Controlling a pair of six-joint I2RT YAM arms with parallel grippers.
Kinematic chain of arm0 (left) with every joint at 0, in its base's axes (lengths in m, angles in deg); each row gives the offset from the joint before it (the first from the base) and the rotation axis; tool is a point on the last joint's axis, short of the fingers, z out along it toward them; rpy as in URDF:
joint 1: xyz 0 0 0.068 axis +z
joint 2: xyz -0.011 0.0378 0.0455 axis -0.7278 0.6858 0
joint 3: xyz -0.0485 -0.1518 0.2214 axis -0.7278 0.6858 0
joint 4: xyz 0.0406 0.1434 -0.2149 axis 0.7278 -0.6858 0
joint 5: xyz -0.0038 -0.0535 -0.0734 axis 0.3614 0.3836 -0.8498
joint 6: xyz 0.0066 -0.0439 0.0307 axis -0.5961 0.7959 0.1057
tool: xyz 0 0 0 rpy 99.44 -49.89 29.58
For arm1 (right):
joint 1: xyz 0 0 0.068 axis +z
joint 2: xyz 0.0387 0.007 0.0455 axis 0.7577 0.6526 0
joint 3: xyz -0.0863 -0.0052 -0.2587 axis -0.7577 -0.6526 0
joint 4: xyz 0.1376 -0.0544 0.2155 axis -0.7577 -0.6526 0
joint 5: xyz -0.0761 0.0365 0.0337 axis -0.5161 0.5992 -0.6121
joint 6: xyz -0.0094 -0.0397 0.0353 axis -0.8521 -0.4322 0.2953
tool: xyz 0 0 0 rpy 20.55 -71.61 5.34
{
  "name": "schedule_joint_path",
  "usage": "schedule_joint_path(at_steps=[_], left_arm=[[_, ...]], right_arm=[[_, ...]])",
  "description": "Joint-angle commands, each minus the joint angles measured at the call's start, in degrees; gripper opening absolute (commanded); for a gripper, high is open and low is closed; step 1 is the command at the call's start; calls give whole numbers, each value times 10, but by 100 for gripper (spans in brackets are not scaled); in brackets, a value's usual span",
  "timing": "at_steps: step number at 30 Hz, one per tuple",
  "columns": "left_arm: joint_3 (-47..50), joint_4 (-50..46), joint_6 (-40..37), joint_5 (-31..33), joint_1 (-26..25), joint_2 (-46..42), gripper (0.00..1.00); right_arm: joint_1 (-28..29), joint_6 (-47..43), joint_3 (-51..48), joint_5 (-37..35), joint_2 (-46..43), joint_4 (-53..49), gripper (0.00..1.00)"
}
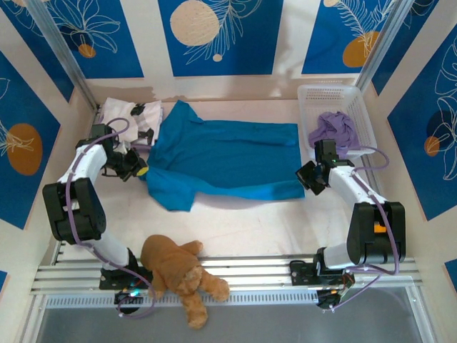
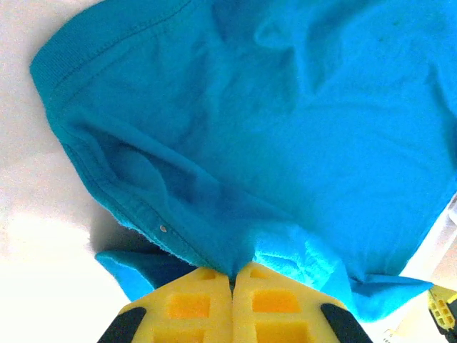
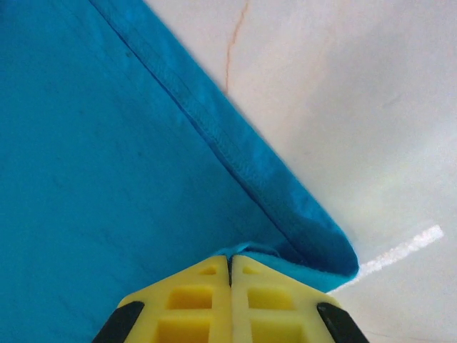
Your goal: Fold and stack the t-shirts
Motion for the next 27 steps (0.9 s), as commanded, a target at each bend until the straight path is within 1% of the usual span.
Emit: schedule_joint_path(at_steps=[1, 4, 10, 18, 27], left_arm=[[-24, -5, -8, -4, 13, 18, 0], [-36, -3, -9, -7, 17, 35, 0], [-78, -15, -16, -11, 17, 70, 0], [-96, -18, -22, -14, 17, 103, 0], [-142, -44, -47, 4, 17, 138, 0]], right_arm=[[3, 17, 11, -39, -10, 18, 0], [3, 25, 16, -50, -7, 18, 0], [3, 30, 26, -45, 20, 29, 0], [10, 12, 56, -17, 58, 28, 0], [21, -3, 79, -13, 72, 12, 0]])
